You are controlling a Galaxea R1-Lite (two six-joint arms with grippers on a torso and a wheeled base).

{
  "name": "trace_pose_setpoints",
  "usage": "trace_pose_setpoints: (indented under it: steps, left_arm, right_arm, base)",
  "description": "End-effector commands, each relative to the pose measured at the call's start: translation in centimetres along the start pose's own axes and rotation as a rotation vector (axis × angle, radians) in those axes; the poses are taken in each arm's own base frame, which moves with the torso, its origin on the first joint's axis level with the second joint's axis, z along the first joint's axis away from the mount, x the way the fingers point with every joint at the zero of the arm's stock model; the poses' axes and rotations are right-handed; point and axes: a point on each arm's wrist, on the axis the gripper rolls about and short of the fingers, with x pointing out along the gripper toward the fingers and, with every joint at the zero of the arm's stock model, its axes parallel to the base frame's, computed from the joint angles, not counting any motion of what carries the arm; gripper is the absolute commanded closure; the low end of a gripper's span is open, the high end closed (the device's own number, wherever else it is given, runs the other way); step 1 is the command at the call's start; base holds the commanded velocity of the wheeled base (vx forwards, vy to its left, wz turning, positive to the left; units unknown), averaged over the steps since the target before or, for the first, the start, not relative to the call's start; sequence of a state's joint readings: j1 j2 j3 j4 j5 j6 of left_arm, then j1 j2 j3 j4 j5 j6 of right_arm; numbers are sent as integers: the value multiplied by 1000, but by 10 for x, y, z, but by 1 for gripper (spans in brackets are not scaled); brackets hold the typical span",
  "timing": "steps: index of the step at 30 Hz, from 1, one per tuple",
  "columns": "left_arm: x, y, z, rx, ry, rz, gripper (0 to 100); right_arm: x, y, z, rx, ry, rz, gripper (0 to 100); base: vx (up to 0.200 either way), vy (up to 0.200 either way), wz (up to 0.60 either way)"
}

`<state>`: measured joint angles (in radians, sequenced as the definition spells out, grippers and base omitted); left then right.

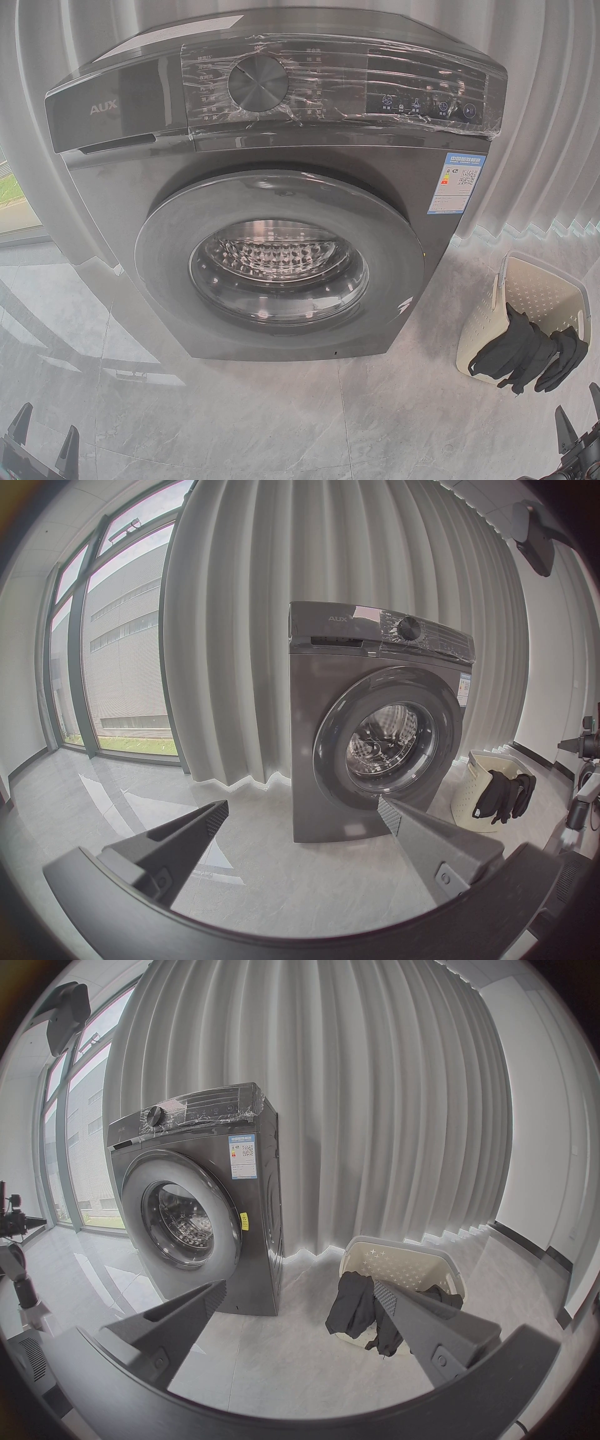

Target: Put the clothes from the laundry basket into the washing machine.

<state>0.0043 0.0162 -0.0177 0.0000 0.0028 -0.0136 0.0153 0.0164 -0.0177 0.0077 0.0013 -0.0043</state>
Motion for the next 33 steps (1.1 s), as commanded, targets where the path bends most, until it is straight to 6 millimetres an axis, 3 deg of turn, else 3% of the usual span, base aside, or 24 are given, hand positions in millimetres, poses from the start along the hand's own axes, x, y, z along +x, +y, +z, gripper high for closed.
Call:
trace_pose_setpoints:
  steps: [1, 6, 33]
  left_arm:
    - [0, 0, -5, 0, 5, 1, 0]
    - [0, 0, -5, 0, 5, 1, 0]
    - [0, 0, -5, 1, 6, 1, 0]
  right_arm:
    - [0, 0, -4, 0, 6, 0, 0]
    - [0, 0, -4, 0, 3, 2, 0]
    - [0, 0, -4, 0, 3, 3, 0]
  base:
    - [0, 0, 600]
    - [0, 0, 600]
    - [0, 0, 0]
